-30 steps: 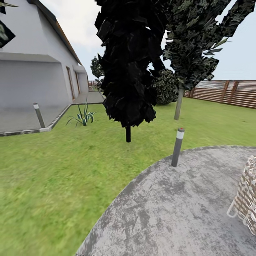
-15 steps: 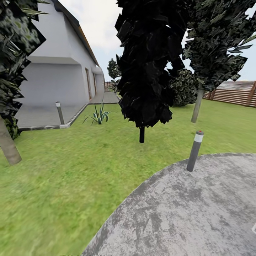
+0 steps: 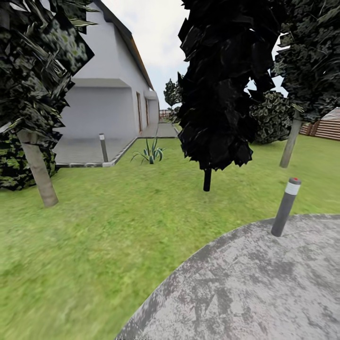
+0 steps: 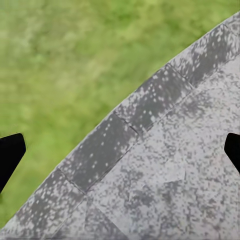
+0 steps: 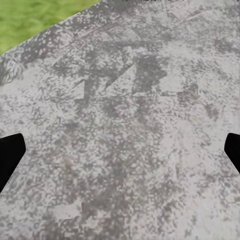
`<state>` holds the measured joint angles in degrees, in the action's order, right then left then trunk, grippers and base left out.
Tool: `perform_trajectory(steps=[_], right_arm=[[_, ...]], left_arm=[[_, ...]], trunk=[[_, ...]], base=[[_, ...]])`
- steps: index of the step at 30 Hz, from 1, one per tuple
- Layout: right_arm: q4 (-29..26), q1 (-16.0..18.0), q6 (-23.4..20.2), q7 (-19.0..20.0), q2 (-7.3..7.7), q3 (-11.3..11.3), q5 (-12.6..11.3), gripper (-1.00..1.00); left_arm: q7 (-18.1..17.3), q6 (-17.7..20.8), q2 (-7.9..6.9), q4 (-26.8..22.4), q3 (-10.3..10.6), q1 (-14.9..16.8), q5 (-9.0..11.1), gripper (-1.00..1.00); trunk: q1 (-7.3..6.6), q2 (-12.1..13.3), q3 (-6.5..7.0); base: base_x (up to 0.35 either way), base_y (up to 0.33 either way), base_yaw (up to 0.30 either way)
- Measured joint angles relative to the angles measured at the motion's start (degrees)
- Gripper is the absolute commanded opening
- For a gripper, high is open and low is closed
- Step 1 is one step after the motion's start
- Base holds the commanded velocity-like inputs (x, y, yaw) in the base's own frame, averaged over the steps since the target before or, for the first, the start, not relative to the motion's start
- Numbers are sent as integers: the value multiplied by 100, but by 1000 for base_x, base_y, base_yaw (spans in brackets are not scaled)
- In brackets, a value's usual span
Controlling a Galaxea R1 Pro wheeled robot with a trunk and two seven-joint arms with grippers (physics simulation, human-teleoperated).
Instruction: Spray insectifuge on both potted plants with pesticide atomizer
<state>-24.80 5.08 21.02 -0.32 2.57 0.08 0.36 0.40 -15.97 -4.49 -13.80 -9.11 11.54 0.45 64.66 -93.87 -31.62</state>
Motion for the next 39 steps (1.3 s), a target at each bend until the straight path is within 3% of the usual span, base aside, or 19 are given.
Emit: perform_trajectory(steps=[39], right_arm=[[8, 0, 0, 0, -3, 0, 4, 100]], left_arm=[[0, 0, 0, 1, 0, 0, -4, 100]], trunk=[[857, -1564, -660]], base=[[0, 0, 280]])
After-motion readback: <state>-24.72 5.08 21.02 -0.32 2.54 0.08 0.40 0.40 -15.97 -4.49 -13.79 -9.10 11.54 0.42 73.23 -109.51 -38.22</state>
